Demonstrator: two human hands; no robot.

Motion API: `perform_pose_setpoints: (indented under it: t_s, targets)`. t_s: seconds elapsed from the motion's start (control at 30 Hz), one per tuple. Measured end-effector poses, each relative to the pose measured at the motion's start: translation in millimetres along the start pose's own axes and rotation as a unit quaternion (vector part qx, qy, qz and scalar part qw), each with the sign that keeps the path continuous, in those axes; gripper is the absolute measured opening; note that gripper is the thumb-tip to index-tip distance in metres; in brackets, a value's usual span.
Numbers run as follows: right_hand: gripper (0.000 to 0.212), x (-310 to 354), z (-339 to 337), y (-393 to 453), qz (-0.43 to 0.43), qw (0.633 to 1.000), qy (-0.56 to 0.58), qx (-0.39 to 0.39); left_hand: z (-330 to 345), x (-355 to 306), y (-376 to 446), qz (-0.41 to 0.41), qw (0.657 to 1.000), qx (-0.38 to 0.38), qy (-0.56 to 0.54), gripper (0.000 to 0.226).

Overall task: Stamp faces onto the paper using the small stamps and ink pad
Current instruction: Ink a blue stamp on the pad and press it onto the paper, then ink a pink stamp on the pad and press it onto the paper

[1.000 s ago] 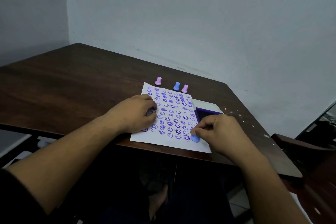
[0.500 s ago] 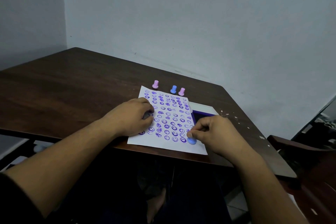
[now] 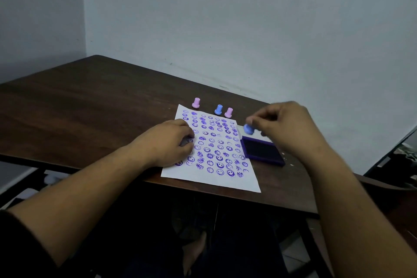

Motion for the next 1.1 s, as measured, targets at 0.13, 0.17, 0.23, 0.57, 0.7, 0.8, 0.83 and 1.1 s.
perform_pose_setpoints:
  t_s: [0.13,0.17,0.23,0.57,0.7,0.8,0.83,1.1]
  targets:
    - [0.016,5.8,1.5,39.3,-0.017,1.0,-0.001,-0.018,0.1,-0.5,-0.7,0.001,1.0,0.003,0.0,0.042]
    - [0.017,5.9,6.1,49.8,-0.021,1.0,-0.009,-0.016,0.2,-0.3,-0.8,0.0,1.0,0.002,0.001,0.042]
    - [0.018,2.7,16.8,70.0,-0.022,1.0,-0.02,-0.01,0.5,-0.3,-0.8,-0.001,1.0,0.001,0.0,0.042]
    - [0.019,-15.8,74.2,138.2,-0.004,0.996,-0.082,0.036,0.1,-1.0,-2.0,0.002,1.0,-0.003,0.005,0.04]
    - [0.011,-13.9,95.7,150.2,0.002,0.992,-0.09,0.083,0.2,-2.7,-2.3,0.007,1.0,-0.002,0.013,0.041]
    - [0.007,-14.1,109.0,158.1,0.011,0.99,-0.082,0.111,1.1,-3.0,-2.4,0.007,1.0,-0.004,0.02,0.04]
    - [0.007,-14.7,113.0,160.7,0.015,0.99,-0.078,0.116,1.1,-3.0,-2.5,0.007,1.0,-0.004,0.021,0.04]
    - [0.017,-16.1,134.2,177.2,0.024,0.979,-0.156,0.132,0.9,-3.3,-2.2,0.006,1.0,0.0,0.028,0.04]
Point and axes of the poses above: each hand's wrist, its own y-axis towards the middle knuckle, its own z-axis out of the palm, x = y × z, the point moved 7 cm from there along y, towards the middle knuckle, and after that the axes turned 8 degrees about -z, right-handed, at the moved point
